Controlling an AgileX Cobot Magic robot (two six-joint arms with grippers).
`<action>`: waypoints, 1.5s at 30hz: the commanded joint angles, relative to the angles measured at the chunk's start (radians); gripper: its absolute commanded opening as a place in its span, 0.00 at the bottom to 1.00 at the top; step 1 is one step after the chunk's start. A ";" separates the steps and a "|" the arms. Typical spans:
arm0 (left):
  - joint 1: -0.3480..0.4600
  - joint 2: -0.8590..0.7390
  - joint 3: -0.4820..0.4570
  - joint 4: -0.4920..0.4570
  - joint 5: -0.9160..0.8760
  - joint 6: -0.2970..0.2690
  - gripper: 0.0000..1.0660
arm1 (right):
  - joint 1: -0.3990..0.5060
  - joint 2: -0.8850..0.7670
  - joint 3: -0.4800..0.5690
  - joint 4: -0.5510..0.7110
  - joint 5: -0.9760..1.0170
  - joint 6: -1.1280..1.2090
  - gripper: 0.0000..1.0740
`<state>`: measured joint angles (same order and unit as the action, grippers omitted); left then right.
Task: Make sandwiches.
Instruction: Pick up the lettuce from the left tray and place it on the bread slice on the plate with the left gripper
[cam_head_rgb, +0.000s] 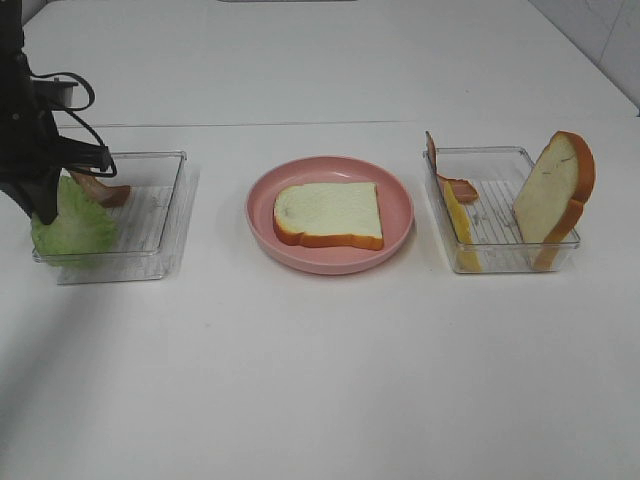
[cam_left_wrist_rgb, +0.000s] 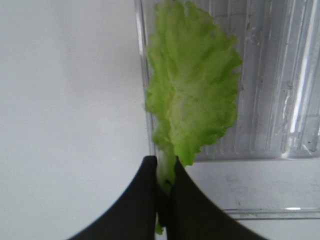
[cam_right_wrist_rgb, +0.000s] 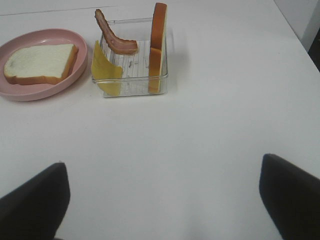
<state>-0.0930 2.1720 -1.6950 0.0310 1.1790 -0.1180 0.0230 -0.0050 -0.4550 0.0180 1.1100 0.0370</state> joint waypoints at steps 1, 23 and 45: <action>-0.002 -0.042 0.006 0.000 0.010 -0.019 0.00 | -0.005 -0.031 0.003 -0.004 -0.010 -0.010 0.89; -0.112 -0.146 -0.147 -0.178 0.004 0.042 0.00 | -0.005 -0.031 0.003 -0.005 -0.010 -0.010 0.89; -0.346 0.029 -0.266 -0.609 -0.169 0.218 0.00 | -0.005 -0.031 0.003 -0.005 -0.010 -0.010 0.89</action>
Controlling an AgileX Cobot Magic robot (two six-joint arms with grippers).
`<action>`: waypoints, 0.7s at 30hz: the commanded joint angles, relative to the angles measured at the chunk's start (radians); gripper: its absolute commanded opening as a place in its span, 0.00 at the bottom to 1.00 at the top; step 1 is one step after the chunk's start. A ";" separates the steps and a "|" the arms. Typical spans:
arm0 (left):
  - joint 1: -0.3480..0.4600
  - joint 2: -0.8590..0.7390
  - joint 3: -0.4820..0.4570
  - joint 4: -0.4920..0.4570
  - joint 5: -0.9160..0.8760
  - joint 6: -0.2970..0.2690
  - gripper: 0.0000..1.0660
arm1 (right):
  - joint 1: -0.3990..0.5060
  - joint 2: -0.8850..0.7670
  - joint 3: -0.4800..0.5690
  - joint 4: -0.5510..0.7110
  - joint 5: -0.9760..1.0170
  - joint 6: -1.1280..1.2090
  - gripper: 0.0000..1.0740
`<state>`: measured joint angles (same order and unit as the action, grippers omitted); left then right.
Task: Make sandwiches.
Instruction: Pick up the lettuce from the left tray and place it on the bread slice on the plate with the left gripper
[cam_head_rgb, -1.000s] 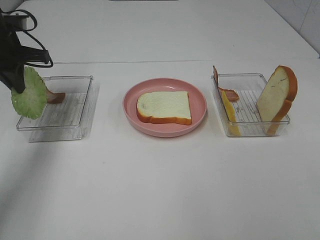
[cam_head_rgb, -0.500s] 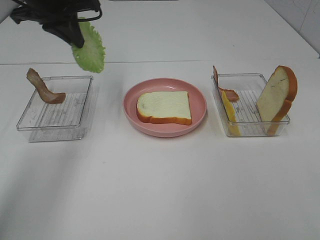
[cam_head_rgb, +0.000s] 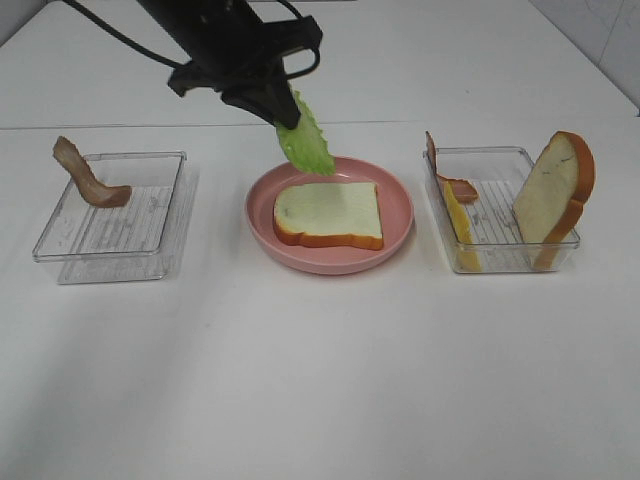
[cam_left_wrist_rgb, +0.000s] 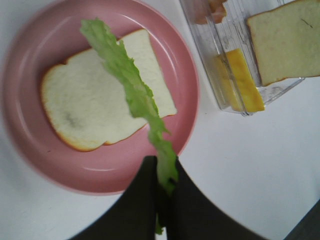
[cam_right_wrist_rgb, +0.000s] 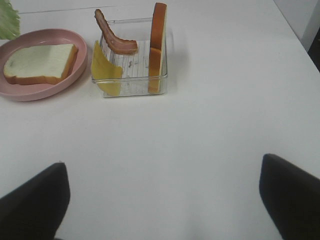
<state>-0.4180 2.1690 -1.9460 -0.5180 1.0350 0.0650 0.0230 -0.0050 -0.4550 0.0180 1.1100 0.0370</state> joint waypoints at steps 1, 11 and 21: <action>-0.036 0.065 -0.027 -0.095 -0.037 0.058 0.00 | -0.005 -0.031 0.003 -0.005 -0.010 -0.010 0.89; -0.072 0.192 -0.035 -0.226 -0.145 0.170 0.00 | -0.005 -0.031 0.003 -0.004 -0.010 -0.010 0.89; -0.072 0.247 -0.035 -0.175 -0.161 0.223 0.00 | -0.005 -0.031 0.003 -0.004 -0.010 -0.010 0.89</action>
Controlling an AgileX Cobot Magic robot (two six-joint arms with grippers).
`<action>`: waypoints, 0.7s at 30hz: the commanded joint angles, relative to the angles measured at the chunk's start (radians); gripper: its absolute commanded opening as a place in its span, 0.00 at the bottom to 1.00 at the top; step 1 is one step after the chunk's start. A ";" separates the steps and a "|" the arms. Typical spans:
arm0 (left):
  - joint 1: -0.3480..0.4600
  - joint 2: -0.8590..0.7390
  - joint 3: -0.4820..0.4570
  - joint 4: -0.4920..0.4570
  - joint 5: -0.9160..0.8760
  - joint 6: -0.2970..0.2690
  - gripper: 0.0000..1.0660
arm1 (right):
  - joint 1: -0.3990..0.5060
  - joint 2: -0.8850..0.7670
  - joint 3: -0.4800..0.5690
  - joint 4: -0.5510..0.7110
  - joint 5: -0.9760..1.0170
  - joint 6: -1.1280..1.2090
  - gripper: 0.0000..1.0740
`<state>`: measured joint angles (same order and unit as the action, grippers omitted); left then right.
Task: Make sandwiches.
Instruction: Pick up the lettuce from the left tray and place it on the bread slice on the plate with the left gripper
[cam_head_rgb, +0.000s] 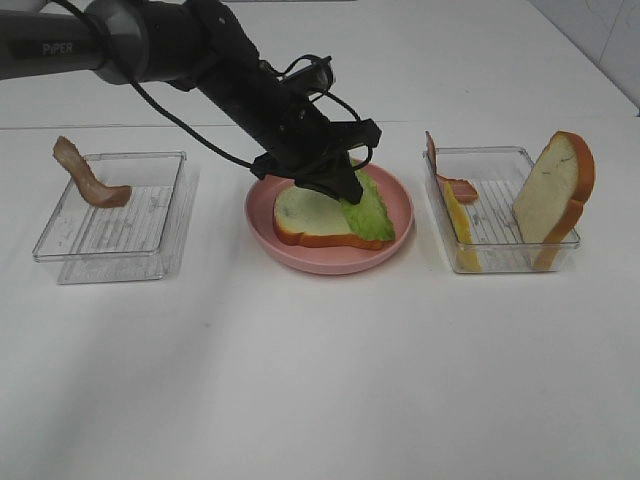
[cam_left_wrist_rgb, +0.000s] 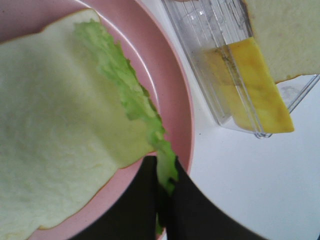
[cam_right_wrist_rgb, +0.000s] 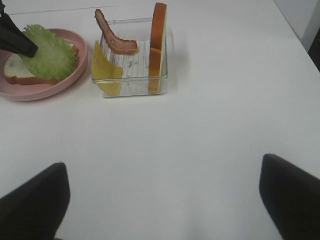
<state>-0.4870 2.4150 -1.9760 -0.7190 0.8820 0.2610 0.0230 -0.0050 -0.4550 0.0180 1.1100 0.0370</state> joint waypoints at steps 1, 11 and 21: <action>-0.003 0.001 -0.005 0.046 -0.010 0.026 0.00 | -0.005 -0.031 0.003 -0.004 -0.010 -0.010 0.89; -0.003 0.001 -0.005 0.184 -0.074 -0.033 0.00 | -0.005 -0.031 0.003 -0.004 -0.010 -0.010 0.89; -0.003 -0.005 -0.005 0.258 -0.073 -0.116 0.00 | -0.005 -0.031 0.003 -0.004 -0.010 -0.010 0.89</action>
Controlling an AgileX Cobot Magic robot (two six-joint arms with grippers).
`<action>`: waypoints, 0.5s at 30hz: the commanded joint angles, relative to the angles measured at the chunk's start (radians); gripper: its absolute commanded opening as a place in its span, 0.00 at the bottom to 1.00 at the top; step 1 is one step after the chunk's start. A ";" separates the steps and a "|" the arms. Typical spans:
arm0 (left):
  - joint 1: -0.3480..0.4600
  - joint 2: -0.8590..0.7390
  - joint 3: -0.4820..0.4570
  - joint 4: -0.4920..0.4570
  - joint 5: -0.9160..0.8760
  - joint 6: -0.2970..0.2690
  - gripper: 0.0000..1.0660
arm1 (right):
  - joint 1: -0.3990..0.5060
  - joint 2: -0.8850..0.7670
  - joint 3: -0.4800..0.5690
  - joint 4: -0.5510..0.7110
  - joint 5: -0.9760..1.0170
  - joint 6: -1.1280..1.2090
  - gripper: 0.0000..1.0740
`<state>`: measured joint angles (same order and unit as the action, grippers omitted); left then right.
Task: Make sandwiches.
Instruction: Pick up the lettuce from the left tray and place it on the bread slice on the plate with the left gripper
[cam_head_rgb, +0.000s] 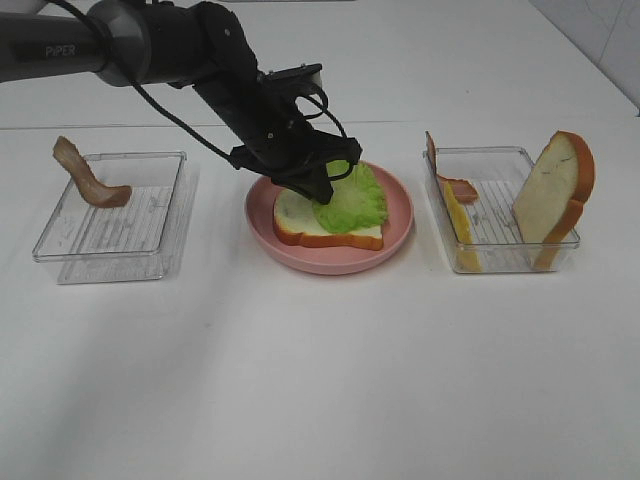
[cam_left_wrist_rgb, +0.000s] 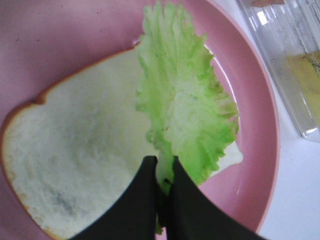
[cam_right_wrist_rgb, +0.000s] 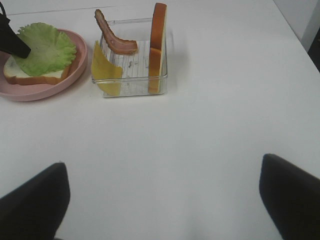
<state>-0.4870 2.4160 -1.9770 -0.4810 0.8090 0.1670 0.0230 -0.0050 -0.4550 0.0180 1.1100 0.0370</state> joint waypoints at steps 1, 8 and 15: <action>-0.003 -0.006 -0.004 0.020 0.000 -0.022 0.00 | -0.005 -0.031 0.003 -0.004 -0.010 -0.010 0.89; -0.003 -0.006 -0.004 0.099 0.035 -0.096 0.08 | -0.005 -0.031 0.003 -0.004 -0.010 -0.010 0.89; -0.003 -0.051 -0.004 0.188 0.047 -0.114 0.57 | -0.005 -0.031 0.003 -0.004 -0.010 -0.010 0.89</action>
<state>-0.4870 2.3950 -1.9770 -0.3130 0.8530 0.0680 0.0230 -0.0050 -0.4550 0.0180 1.1100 0.0370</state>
